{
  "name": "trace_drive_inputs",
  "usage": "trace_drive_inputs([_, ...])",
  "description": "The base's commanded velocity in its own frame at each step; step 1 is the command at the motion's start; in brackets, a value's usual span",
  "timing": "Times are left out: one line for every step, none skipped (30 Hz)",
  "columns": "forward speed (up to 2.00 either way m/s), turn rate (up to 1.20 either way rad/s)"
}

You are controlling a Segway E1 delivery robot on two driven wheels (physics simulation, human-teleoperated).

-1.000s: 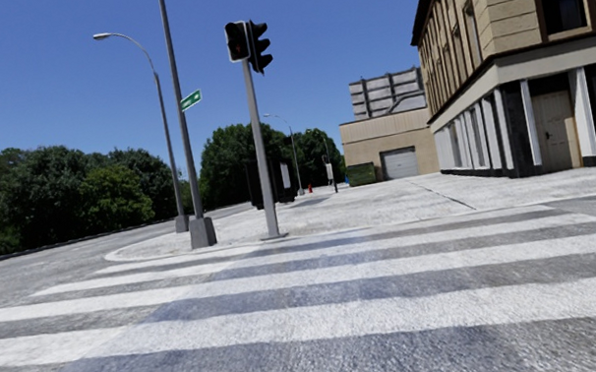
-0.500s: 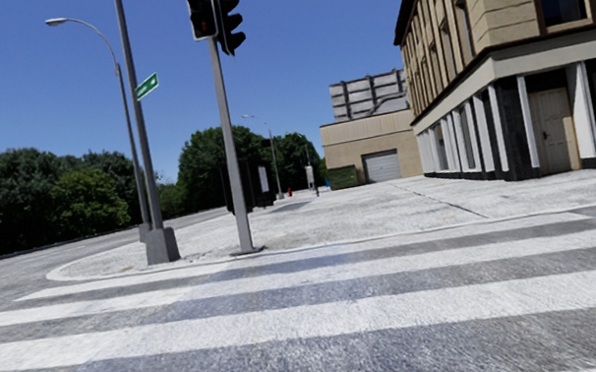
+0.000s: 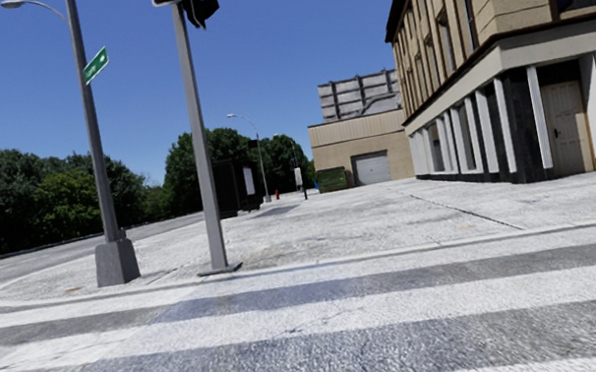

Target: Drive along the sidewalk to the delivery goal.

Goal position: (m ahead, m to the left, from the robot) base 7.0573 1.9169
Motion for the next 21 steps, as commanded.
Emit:
trace_drive_inputs([1.92,0.00])
trace_drive_inputs([1.92,0.00])
trace_drive_inputs([1.93,0.00])
trace_drive_inputs([1.94,0.00])
trace_drive_inputs([1.94,0.00])
trace_drive_inputs([1.94,0.00])
trace_drive_inputs([1.95,0.00])
trace_drive_inputs([1.95,0.00])
trace_drive_inputs([1.95,0.00])
trace_drive_inputs([1.95,0.00])
trace_drive_inputs([1.95,0.00])
trace_drive_inputs([1.95,0.00])
trace_drive_inputs([1.95,0.00])
trace_drive_inputs([1.95,0.00])
trace_drive_inputs([1.95,0.00])
trace_drive_inputs([1.95,0.00])
trace_drive_inputs([1.95,0.00])
trace_drive_inputs([1.95,0.00])
trace_drive_inputs([1.95,0.00])
trace_drive_inputs([1.95,0.00])
trace_drive_inputs([1.95,0.00])
